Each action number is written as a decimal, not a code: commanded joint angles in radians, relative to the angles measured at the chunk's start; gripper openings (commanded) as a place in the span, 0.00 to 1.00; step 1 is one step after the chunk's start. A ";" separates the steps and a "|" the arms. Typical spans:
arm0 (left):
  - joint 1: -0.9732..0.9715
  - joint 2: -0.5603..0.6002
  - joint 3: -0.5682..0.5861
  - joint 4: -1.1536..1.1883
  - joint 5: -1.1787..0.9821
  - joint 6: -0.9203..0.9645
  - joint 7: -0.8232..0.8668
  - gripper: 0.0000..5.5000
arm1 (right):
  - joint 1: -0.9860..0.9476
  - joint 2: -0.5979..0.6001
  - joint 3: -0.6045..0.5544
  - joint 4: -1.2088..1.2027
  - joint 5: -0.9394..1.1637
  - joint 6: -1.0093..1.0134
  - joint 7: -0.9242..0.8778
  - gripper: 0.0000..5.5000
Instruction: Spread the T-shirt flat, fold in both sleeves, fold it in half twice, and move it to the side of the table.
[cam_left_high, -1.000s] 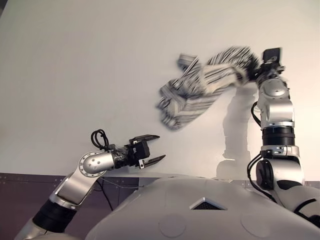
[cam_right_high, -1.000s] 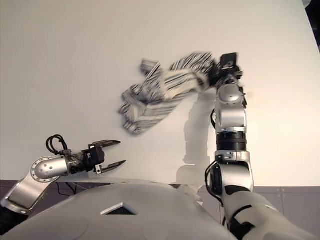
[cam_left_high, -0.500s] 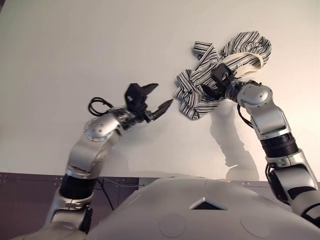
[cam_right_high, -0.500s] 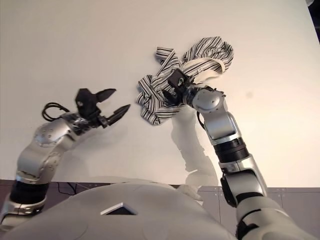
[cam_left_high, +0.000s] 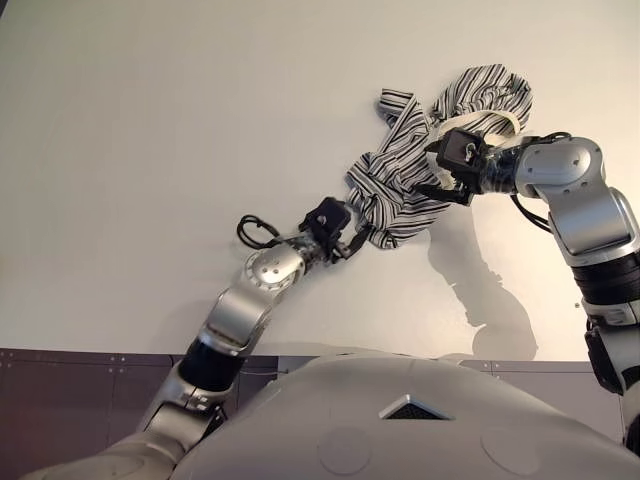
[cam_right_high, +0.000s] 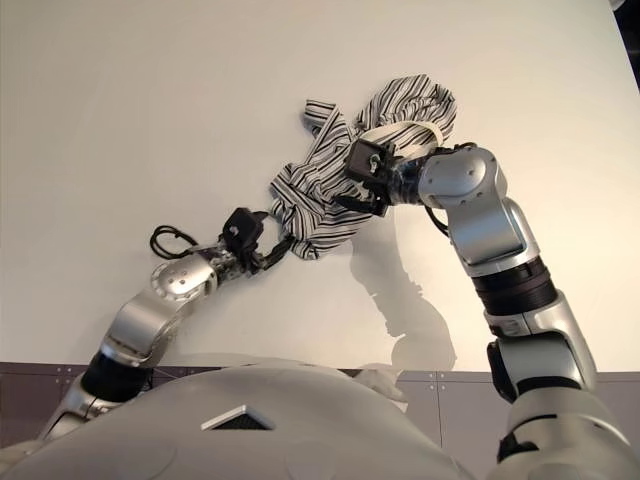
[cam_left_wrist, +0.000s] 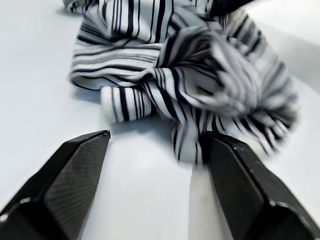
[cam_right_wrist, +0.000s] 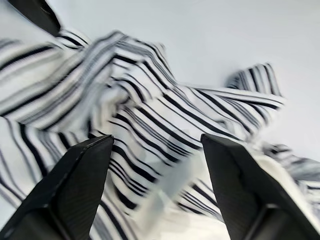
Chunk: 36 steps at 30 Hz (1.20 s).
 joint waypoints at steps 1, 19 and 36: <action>0.057 0.039 0.154 -0.102 -0.089 -0.041 -0.057 0.63 | -0.034 0.089 -0.015 0.050 -0.015 -0.023 -0.093 0.58; -0.099 -0.083 0.185 0.176 -0.085 -0.134 -0.119 0.63 | 0.076 0.143 0.117 0.146 -0.167 -0.108 -0.165 0.58; -0.097 -0.017 0.129 0.258 0.007 -0.075 -0.174 0.63 | 0.072 0.158 0.127 0.129 -0.184 -0.102 -0.160 0.58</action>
